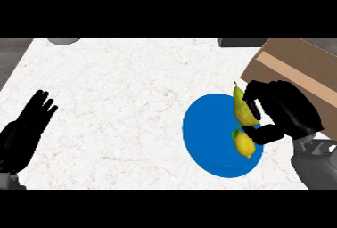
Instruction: Pick the pear from the plate and place it in the cardboard box
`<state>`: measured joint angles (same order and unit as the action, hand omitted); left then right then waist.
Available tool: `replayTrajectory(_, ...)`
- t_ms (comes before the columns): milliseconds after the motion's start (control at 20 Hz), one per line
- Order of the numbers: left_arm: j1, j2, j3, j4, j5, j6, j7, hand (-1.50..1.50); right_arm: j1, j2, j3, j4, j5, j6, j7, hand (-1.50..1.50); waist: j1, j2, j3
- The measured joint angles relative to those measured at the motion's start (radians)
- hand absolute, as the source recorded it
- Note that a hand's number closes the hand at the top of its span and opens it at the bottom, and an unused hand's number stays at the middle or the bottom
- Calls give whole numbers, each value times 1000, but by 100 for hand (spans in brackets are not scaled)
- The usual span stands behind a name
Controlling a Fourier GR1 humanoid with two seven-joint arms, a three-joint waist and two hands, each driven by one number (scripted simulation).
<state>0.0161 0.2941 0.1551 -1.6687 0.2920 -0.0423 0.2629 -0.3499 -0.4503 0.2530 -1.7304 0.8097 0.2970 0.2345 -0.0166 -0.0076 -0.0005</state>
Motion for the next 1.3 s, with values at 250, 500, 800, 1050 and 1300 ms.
replayTrajectory(250,-5,4,11,2,4,-9,1,0,-36,-15,-131,-173,-36,43,122,150,1,1,0)
replayTrajectory(500,-26,-9,1,20,-17,-7,-6,0,-89,-33,-260,-190,-55,64,188,150,10,5,0)
replayTrajectory(800,-26,-27,-2,33,-33,-17,-24,0,-172,-89,-385,-73,-67,73,163,150,19,7,0)
replayTrajectory(1050,-42,-28,5,39,-41,-23,-12,0,-210,-143,-417,74,-39,57,65,150,23,8,0)
replayTrajectory(1300,-42,-38,5,22,-45,-24,1,0,-246,-156,-442,279,-11,-51,-89,150,27,10,1)
